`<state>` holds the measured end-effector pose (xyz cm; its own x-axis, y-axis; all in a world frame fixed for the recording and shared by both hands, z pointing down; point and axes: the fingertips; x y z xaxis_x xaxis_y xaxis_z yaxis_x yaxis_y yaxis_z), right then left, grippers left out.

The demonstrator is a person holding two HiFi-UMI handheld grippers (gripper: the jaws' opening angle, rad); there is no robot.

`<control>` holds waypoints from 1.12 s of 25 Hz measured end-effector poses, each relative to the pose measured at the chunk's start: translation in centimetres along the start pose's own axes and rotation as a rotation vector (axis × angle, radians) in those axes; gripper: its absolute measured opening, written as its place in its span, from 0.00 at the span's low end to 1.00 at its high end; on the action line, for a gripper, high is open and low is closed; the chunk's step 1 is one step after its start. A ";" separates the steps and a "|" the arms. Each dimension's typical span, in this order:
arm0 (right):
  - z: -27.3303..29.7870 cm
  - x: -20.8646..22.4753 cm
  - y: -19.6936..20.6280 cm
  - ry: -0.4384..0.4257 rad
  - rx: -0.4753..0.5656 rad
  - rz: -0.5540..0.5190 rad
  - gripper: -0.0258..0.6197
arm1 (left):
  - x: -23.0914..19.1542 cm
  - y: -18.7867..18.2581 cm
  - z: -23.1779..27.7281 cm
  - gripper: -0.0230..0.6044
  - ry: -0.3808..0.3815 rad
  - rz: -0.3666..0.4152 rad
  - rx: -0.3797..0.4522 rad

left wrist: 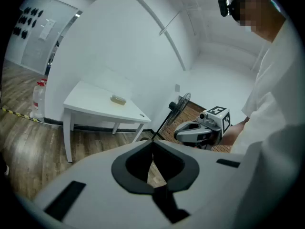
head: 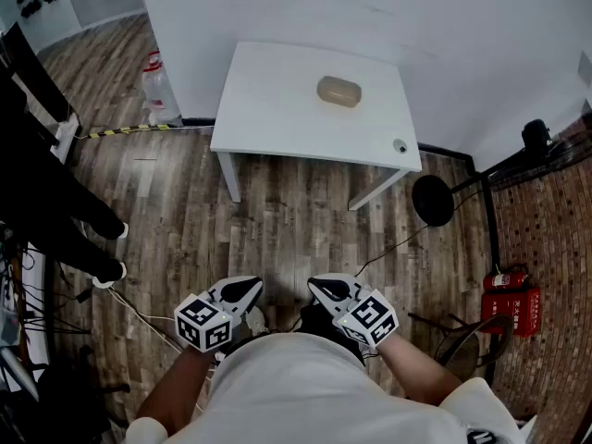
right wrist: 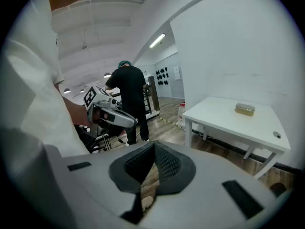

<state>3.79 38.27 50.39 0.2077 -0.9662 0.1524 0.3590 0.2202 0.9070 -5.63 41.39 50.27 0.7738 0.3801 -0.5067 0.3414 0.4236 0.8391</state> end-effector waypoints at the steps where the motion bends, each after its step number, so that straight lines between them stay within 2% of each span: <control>1: 0.2 -0.6 0.1 0.001 -0.007 -0.002 0.05 | 0.0 0.4 -0.5 0.07 0.005 0.001 -0.005; 5: 0.6 -1.1 0.3 0.023 -0.021 0.001 0.05 | -0.7 1.0 -0.7 0.07 0.032 0.001 -0.032; 10: 0.3 2.2 -0.1 0.076 -0.017 0.023 0.05 | -1.3 -0.3 2.7 0.07 0.077 0.018 -0.045; 20: 1.6 14.6 -4.5 0.110 0.112 0.022 0.06 | -4.8 -7.2 13.1 0.07 0.067 0.108 -0.090; 22: 1.6 16.9 -4.7 0.109 0.105 0.029 0.22 | -5.6 -9.0 15.6 0.07 0.063 0.116 -0.089; 28: 0.6 24.2 -5.0 0.157 0.120 0.053 0.21 | -7.5 -12.8 23.7 0.07 0.073 0.149 -0.073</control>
<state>6.51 13.66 49.74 0.3658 -0.9191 0.1466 0.2349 0.2436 0.9410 -3.13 13.61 48.00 0.7713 0.5006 -0.3931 0.1841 0.4156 0.8907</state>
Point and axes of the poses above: the fingertips, and each gripper's own axes: z forward along the fingers, x to its right, y out of its underside, and after that the axes turned 9 degrees about x, right-handed
